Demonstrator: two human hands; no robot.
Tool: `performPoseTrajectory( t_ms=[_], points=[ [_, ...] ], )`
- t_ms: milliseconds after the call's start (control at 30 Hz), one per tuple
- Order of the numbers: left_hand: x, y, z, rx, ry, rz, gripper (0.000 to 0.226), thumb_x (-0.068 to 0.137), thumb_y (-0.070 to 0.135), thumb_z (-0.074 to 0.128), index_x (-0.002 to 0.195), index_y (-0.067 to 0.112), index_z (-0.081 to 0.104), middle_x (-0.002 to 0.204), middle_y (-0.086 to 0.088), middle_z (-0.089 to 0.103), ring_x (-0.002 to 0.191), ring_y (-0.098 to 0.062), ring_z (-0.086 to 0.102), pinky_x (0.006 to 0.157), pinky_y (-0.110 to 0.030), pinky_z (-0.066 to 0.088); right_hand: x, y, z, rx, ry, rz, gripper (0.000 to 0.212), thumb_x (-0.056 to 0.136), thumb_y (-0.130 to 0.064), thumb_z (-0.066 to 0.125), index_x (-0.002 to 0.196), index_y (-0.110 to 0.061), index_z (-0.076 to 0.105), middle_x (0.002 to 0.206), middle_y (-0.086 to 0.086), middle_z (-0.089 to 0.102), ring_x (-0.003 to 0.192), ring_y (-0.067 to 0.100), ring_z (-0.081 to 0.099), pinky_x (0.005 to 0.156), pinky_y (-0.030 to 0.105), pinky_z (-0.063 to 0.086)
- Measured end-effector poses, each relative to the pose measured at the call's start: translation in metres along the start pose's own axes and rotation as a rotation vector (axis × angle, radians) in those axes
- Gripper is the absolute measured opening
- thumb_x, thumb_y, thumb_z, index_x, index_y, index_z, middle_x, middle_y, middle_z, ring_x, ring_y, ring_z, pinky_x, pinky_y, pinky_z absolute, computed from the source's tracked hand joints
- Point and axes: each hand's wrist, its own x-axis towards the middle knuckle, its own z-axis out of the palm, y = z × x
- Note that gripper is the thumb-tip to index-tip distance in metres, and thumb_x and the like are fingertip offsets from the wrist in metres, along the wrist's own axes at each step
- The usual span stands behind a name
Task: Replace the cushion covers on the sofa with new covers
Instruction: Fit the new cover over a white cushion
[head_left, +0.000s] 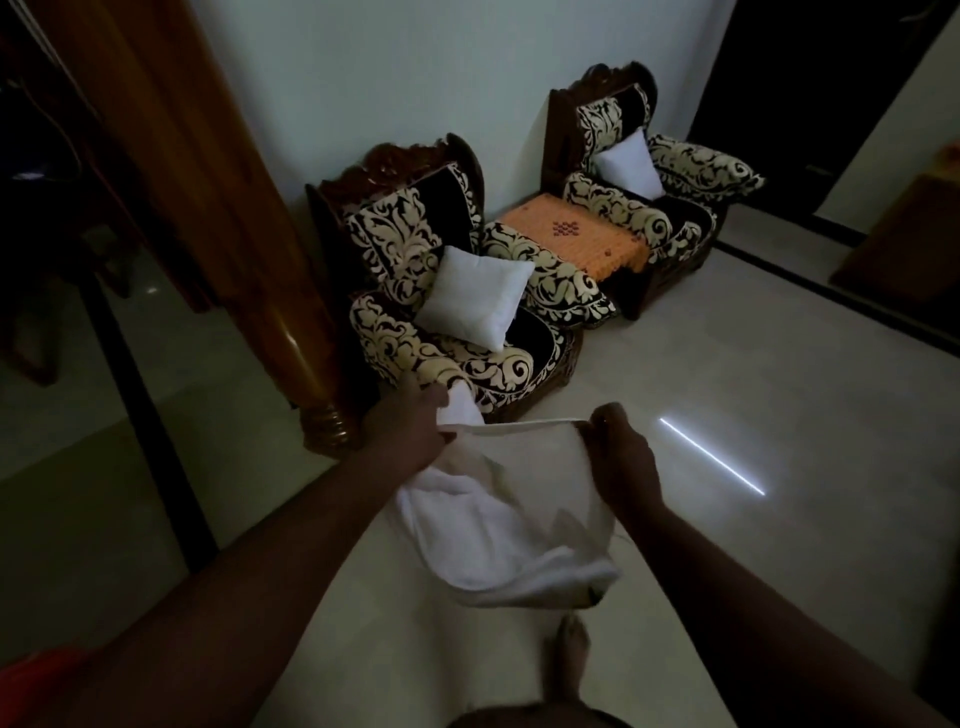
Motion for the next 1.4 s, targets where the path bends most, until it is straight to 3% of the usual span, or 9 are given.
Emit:
performPoseTrajectory(
  t_ms=[133,267,367,467,600,800,1033,1267,1400],
  points=[
    [0.047,-0.004,0.005,0.051,-0.025,-0.130,0.031,0.097,0.035,0.059,0.126,0.024,0.055,0.131,-0.012,0.042,0.109,-0.033,0.057,0.090,-0.040,0.048,0.059,0.024,-0.020,-0.265,-0.332,-0.207,0.053,0.076,-0.060,0.078,0.113,-0.029,0.054,0.093,-0.010,0.055,0.081,0.016,0.057,0.069,0.032,0.046],
    [0.092,-0.010,0.015,0.188,-0.090,-0.272,0.032,0.097,0.037,0.057,0.125,0.022,0.053,0.129,-0.011,0.045,0.109,-0.032,0.057,0.091,-0.046,0.052,0.116,0.056,-0.024,-0.565,-0.546,-0.275,0.022,0.090,-0.030,0.063,0.110,-0.024,0.064,0.110,0.000,0.056,0.102,0.024,0.062,0.075,0.032,0.051],
    [0.112,0.003,0.015,0.175,-0.107,-0.264,0.041,0.093,0.045,0.066,0.119,0.017,0.054,0.122,-0.010,0.055,0.105,-0.030,0.061,0.084,-0.041,0.053,0.150,0.073,-0.027,-0.457,-0.550,-0.020,0.025,0.095,-0.024,0.053,0.113,-0.013,0.066,0.114,0.009,0.066,0.106,0.030,0.065,0.082,0.035,0.055],
    [0.133,0.020,0.018,0.012,-0.103,-0.216,0.039,0.083,0.050,0.078,0.092,0.020,0.055,0.090,0.002,0.062,0.082,-0.020,0.060,0.072,-0.033,0.050,0.174,0.076,-0.026,0.208,-0.523,0.409,0.023,0.101,-0.021,0.051,0.108,-0.003,0.063,0.101,0.019,0.070,0.086,0.036,0.072,0.067,0.049,0.063],
    [0.166,0.031,0.036,-0.184,-0.034,-0.280,0.039,0.082,0.062,0.070,0.078,0.024,0.061,0.071,0.007,0.066,0.065,-0.016,0.065,0.072,-0.040,0.059,0.199,0.069,-0.029,0.650,-0.405,0.657,0.019,0.102,-0.016,0.047,0.107,-0.003,0.060,0.099,0.018,0.066,0.087,0.034,0.068,0.055,0.033,0.056],
    [0.218,0.056,0.057,-0.536,0.117,-0.462,0.027,0.101,0.029,0.060,0.091,0.006,0.070,0.089,-0.013,0.069,0.081,-0.028,0.061,0.070,-0.032,0.042,0.259,0.092,-0.014,0.265,-0.285,0.374,0.011,0.092,-0.021,0.066,0.088,-0.012,0.062,0.084,0.005,0.065,0.079,0.023,0.061,0.060,0.029,0.042],
    [0.312,0.043,0.103,-1.168,0.029,-0.898,0.046,0.098,0.039,0.063,0.126,0.001,0.064,0.125,-0.017,0.067,0.114,-0.038,0.063,0.101,-0.045,0.051,0.352,0.095,-0.004,-0.285,-0.498,0.113,0.026,0.077,-0.045,0.084,0.084,-0.026,0.068,0.081,-0.011,0.060,0.070,0.004,0.056,0.056,0.025,0.039],
    [0.397,0.035,0.101,-0.880,-0.034,-0.630,0.024,0.100,0.034,0.050,0.109,0.016,0.064,0.093,0.000,0.063,0.088,-0.025,0.057,0.076,-0.033,0.044,0.432,0.064,0.049,0.182,-0.327,0.401,0.032,0.100,-0.037,0.060,0.086,-0.009,0.068,0.084,0.010,0.068,0.080,0.028,0.065,0.070,0.039,0.053],
    [0.437,0.014,0.098,-0.824,-0.055,-0.530,0.034,0.104,0.041,0.048,0.113,0.015,0.068,0.109,-0.009,0.068,0.093,-0.027,0.058,0.075,-0.033,0.041,0.477,0.048,0.084,0.001,-0.308,0.277,0.031,0.103,-0.038,0.054,0.095,-0.010,0.066,0.090,0.005,0.066,0.092,0.030,0.064,0.070,0.034,0.044]
  ],
)
